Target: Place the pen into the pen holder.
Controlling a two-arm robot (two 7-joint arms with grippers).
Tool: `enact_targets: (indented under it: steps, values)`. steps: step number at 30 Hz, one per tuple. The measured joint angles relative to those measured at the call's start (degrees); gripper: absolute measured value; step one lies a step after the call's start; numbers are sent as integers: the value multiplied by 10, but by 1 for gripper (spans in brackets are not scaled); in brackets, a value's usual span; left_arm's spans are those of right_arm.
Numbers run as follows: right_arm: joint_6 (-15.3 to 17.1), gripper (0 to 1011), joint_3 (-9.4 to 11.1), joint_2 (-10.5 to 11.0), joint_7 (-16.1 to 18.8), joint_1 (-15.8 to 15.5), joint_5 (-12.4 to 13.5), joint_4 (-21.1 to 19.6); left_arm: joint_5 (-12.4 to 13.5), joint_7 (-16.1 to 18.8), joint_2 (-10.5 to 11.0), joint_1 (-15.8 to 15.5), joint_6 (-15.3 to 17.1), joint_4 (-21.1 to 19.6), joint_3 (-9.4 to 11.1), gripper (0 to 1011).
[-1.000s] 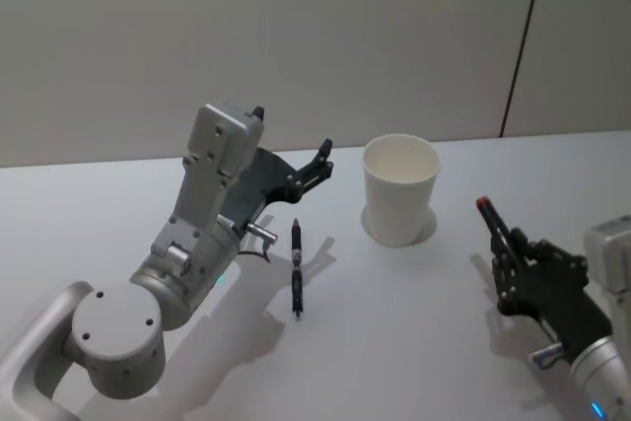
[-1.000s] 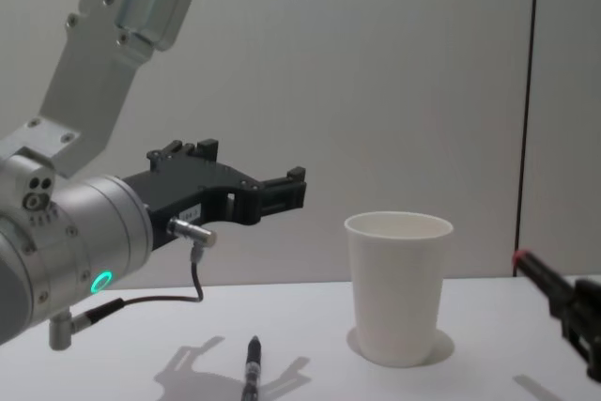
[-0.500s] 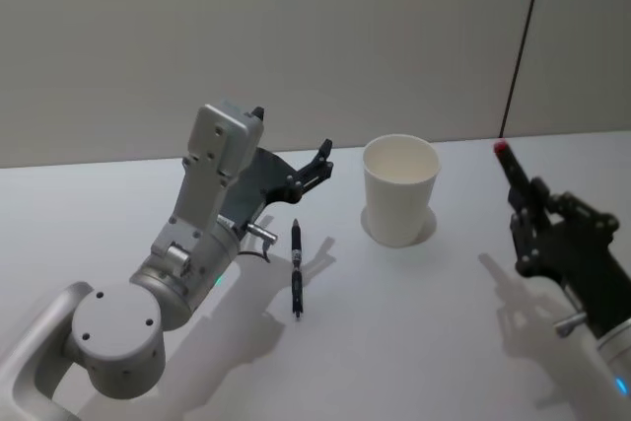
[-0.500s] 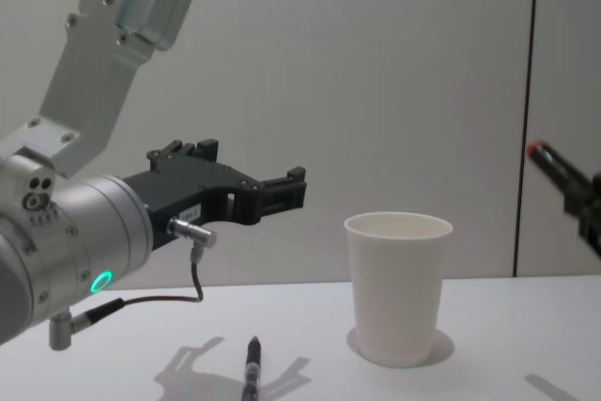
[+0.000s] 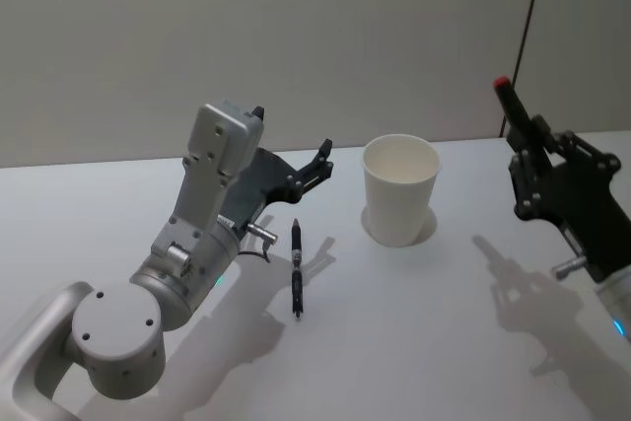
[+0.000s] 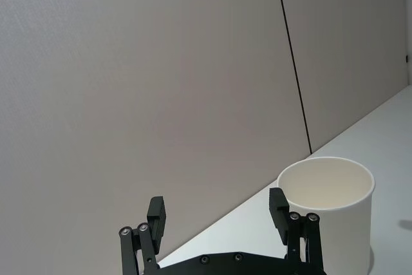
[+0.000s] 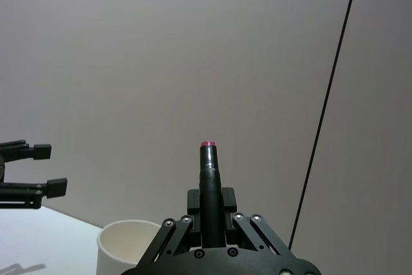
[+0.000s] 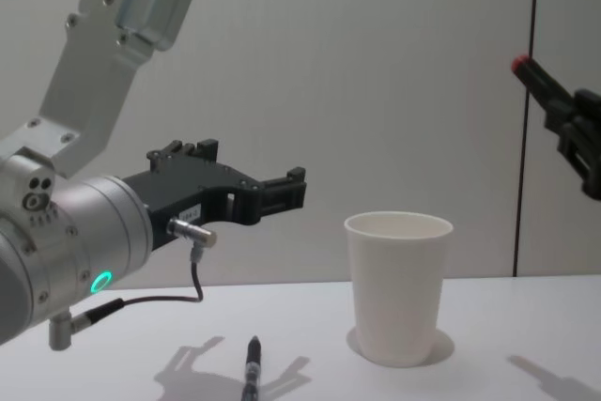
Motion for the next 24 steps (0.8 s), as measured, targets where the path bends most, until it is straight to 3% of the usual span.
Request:
enact_targets:
  steps: [24]
  values:
    - [-62,181,-7,-50,83,130,-7,141,0,0,0,0,0,0,0,1001]
